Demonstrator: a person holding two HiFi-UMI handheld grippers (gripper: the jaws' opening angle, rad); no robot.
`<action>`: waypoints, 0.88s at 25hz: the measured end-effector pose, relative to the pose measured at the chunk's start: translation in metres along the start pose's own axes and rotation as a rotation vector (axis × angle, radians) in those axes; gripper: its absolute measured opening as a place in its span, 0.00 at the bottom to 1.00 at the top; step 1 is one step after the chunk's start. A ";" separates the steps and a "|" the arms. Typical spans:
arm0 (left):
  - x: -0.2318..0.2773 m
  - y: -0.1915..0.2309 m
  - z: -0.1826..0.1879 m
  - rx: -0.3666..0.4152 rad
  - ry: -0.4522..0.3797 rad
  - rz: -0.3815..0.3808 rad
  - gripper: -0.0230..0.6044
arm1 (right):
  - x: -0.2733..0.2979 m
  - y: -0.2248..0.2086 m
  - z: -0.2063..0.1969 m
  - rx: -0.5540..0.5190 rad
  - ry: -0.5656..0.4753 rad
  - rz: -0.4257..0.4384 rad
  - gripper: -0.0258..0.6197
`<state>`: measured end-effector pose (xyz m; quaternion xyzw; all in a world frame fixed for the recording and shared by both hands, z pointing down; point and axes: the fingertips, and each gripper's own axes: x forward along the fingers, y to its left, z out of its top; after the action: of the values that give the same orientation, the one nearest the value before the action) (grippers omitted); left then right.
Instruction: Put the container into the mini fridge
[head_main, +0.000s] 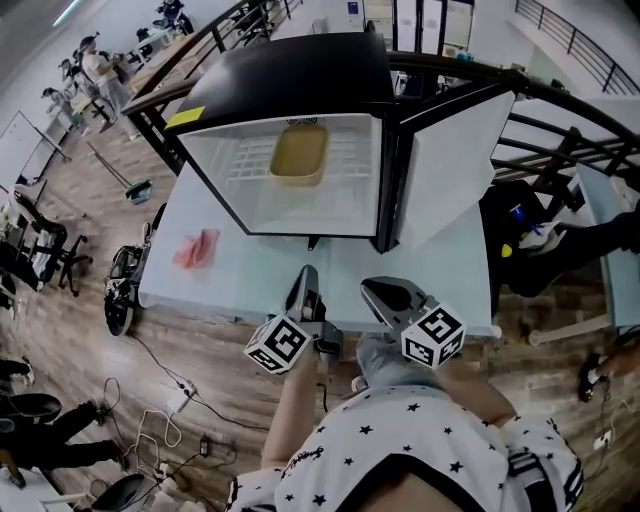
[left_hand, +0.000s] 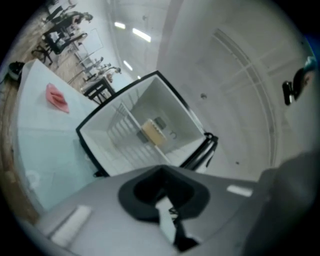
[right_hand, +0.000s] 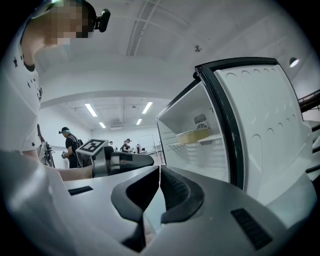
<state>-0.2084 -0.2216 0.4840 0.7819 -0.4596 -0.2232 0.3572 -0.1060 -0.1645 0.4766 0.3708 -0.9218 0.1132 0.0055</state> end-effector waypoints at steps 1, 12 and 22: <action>-0.005 -0.001 -0.004 0.027 0.010 0.011 0.04 | -0.002 0.002 -0.001 0.001 0.001 0.002 0.07; -0.053 -0.004 -0.048 0.234 0.123 0.083 0.04 | -0.019 0.017 -0.015 0.038 0.001 -0.006 0.07; -0.075 0.006 -0.069 0.226 0.174 0.101 0.04 | -0.020 0.026 -0.023 0.024 0.018 -0.025 0.07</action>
<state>-0.2009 -0.1335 0.5343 0.8095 -0.4877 -0.0831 0.3162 -0.1107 -0.1276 0.4915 0.3811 -0.9156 0.1275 0.0109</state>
